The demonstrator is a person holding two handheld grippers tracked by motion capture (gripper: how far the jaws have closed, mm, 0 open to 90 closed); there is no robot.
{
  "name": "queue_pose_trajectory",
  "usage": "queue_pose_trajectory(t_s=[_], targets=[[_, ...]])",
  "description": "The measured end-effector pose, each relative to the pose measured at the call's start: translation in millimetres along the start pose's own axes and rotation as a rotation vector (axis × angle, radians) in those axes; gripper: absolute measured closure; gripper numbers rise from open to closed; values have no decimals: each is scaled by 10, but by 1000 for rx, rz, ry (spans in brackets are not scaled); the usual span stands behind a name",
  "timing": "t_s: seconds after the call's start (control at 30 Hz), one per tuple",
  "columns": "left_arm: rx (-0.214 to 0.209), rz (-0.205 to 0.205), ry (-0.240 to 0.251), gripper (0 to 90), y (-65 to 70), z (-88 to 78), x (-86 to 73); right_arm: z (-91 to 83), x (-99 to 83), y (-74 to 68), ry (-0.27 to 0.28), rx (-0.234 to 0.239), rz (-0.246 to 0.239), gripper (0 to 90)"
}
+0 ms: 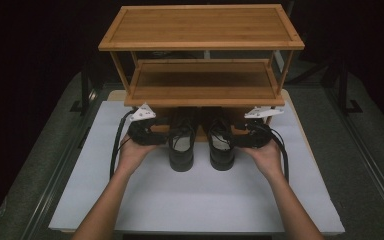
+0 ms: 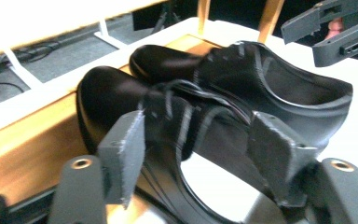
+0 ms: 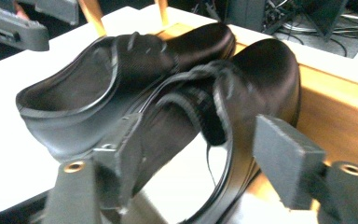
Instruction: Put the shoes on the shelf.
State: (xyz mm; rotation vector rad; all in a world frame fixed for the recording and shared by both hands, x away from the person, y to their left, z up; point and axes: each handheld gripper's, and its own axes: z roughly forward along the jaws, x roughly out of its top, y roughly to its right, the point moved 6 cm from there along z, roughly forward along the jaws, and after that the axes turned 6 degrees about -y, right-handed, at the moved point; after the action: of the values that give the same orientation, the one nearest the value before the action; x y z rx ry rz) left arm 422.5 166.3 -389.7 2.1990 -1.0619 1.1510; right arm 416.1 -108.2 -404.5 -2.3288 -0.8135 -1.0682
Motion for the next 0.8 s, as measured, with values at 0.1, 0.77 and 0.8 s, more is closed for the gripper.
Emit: queue_pose_trajectory(t_s=[0.1,0.77,0.8], targets=[[-15,-3,-22,284,68,-60,-100,-82,-91,-70,-12,10,-22,270],[-20,54,-237,95,299,156,-839,-12,-773,-136,-131,36,-27,135],[-20,56,-244,91,304,185,-852,22,-797,-132,-146,37,-24,133]])
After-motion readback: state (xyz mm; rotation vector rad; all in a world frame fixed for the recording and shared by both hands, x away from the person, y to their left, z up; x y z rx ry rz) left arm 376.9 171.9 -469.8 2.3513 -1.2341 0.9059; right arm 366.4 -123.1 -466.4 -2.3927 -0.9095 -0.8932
